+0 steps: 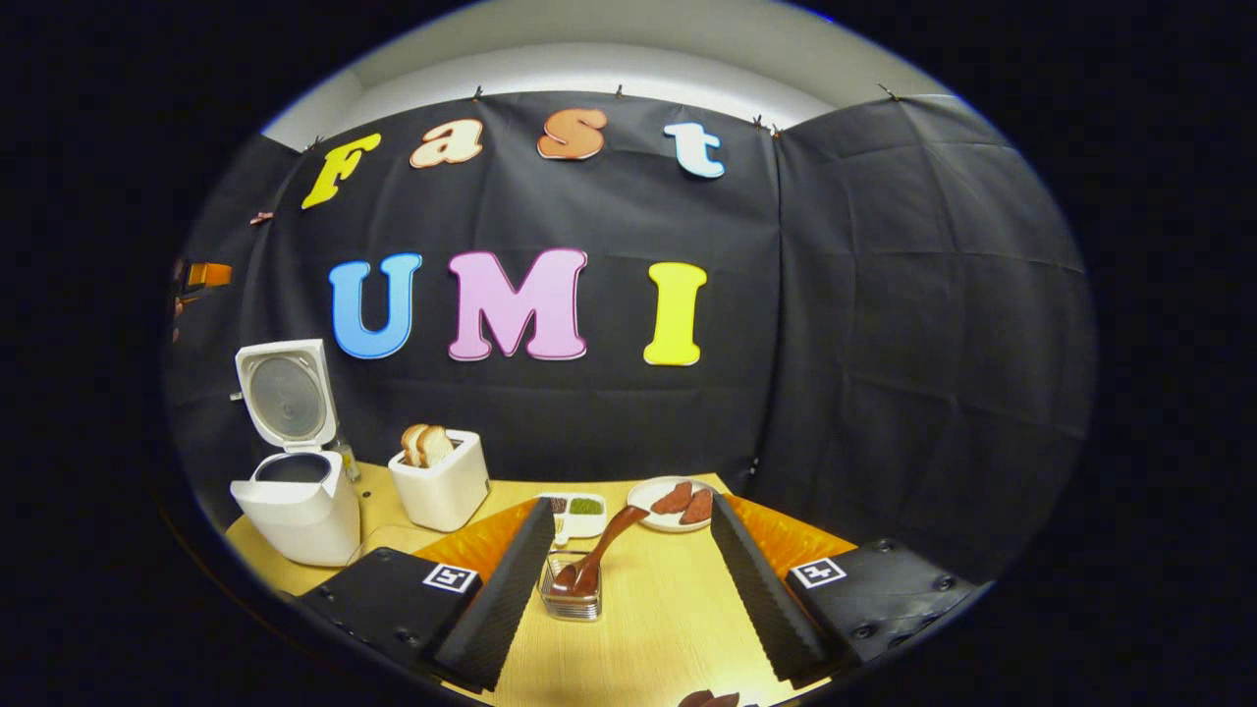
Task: Close the left gripper, press the button to open the rice cooker; take a wooden spoon from the chopstick holder with the right hand, scoop a spoonful of rice and pour it into the rice cooker, then put the wooden spoon back into the chopstick holder.
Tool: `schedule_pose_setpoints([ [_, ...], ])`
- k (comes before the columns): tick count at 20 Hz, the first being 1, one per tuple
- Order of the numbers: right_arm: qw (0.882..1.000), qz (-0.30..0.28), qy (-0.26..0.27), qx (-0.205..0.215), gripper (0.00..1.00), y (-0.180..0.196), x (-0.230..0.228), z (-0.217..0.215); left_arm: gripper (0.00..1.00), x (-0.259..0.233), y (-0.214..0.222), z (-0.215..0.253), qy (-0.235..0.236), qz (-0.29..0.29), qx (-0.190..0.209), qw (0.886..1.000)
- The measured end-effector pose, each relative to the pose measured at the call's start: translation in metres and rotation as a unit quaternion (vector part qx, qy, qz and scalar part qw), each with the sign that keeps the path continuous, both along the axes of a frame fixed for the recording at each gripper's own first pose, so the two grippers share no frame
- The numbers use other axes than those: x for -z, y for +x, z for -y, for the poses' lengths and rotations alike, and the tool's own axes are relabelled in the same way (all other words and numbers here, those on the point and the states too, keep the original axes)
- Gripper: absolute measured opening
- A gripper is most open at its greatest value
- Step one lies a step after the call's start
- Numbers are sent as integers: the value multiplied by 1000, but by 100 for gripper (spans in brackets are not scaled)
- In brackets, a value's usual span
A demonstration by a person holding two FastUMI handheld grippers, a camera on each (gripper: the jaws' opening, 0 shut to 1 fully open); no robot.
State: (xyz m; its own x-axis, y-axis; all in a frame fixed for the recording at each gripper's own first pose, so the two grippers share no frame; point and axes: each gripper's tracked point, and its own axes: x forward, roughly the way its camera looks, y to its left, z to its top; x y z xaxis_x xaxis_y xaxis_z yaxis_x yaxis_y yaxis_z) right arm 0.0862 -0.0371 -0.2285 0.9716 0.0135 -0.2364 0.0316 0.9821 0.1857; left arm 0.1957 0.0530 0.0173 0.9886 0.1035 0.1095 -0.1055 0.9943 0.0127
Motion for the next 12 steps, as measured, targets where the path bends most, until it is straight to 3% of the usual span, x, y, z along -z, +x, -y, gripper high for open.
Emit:
schedule_pose_setpoints([
  [2, 1000, 6, -6, -11, 100, -5, -9, -8, 95, -7, 28, -11, 3, 9, -1, 1000],
  [3, 1000, 0, -5, -23, 100, -9, -10, -13, 100, -7, 43, -18, 2, 11, -2, 1000],
  [5, 999, 4, 5, -47, 100, -18, -20, -27, 96, -3, 73, -29, -3, 12, -4, 1000],
  [6, 999, 20, 5, -46, 100, -17, -28, -24, 100, 0, 88, -35, -4, 11, -6, 1000],
  [8, 999, 33, 1, -31, 99, -22, -38, -21, 96, 7, 116, -43, 3, 12, -8, 1000],
  [9, 999, 32, -4, -22, 98, -26, -40, -18, 100, 12, 130, -47, 8, 10, -10, 1000],
  [12, 999, 37, -39, -2, 98, -35, -53, -9, 97, 33, 171, -57, 10, 2, -15, 1000],
])
